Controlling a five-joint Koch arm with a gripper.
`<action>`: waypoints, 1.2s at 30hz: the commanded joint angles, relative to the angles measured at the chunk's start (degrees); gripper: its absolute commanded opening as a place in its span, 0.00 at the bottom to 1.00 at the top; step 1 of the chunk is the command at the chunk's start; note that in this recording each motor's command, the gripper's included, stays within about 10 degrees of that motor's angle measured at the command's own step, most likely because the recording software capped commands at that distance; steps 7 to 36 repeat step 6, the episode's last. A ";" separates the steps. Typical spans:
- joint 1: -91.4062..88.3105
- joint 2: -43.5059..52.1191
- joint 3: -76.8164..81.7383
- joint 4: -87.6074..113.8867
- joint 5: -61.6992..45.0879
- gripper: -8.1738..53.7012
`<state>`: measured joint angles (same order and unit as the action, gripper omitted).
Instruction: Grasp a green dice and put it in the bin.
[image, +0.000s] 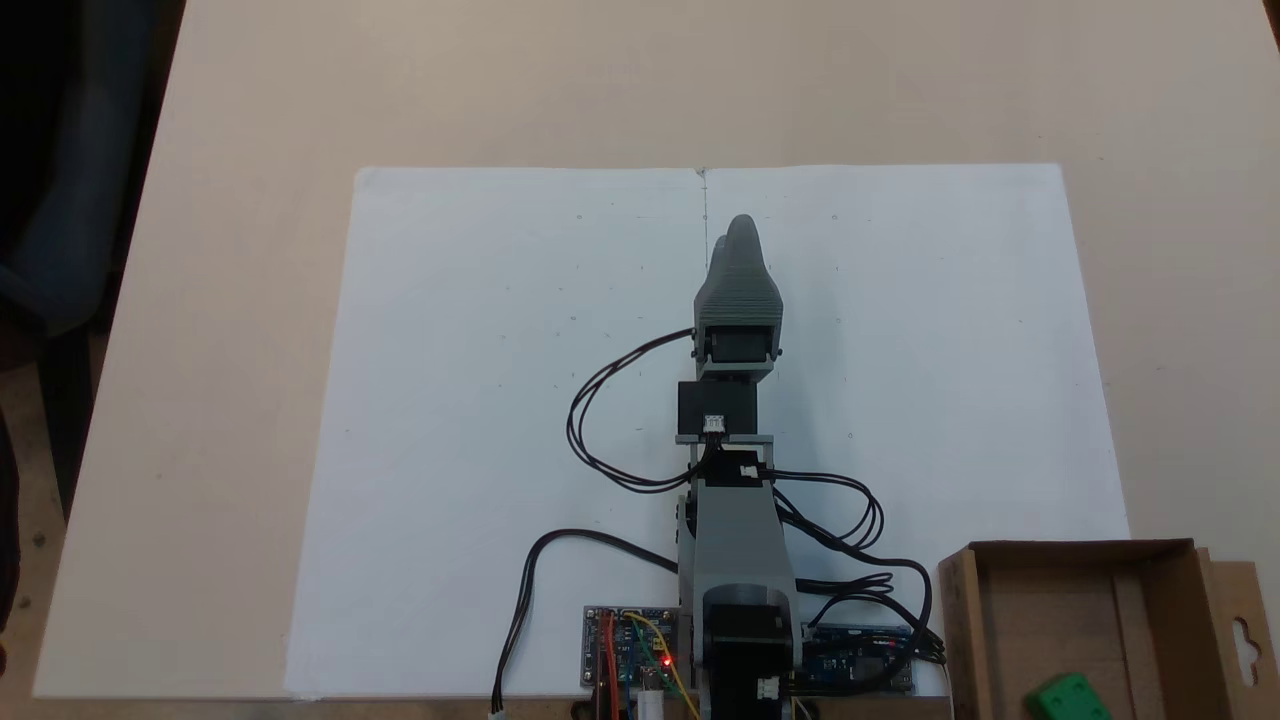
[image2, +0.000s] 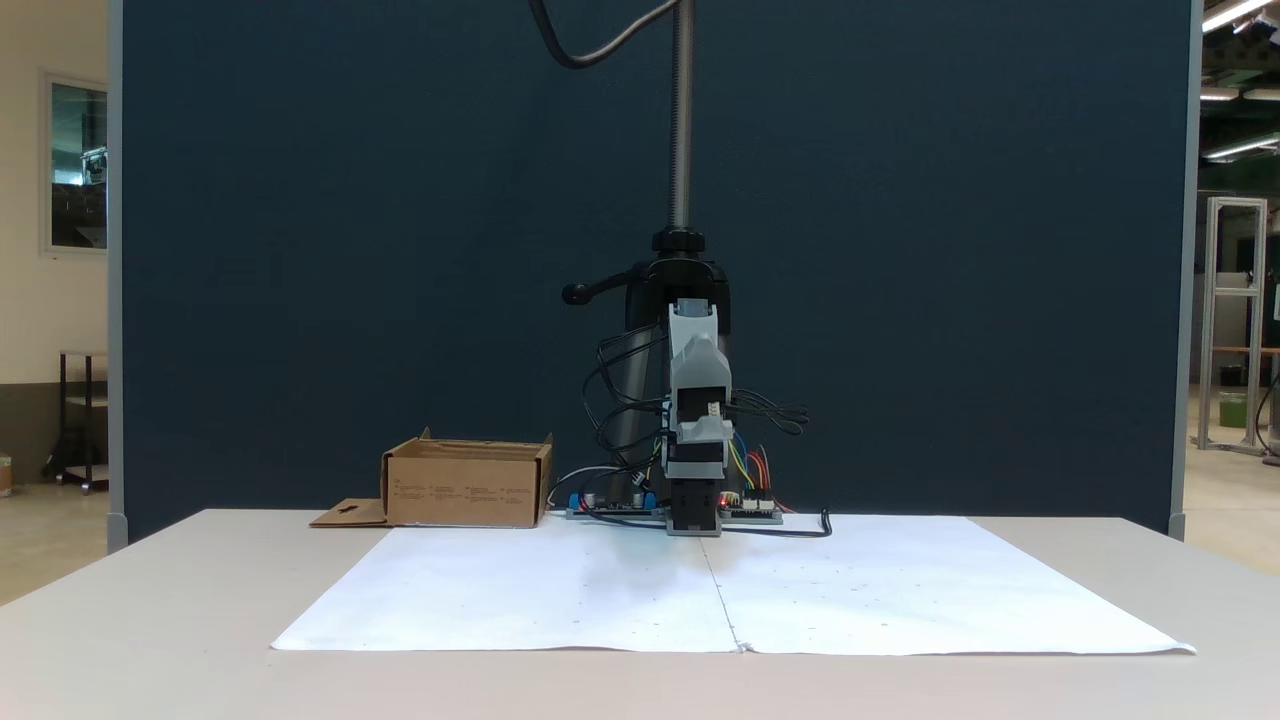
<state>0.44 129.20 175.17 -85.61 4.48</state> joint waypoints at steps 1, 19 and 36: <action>1.32 6.59 4.22 -9.91 -3.08 0.84; 0.88 6.59 4.22 -11.07 -2.99 0.84; 0.88 6.59 4.22 -11.07 -2.99 0.84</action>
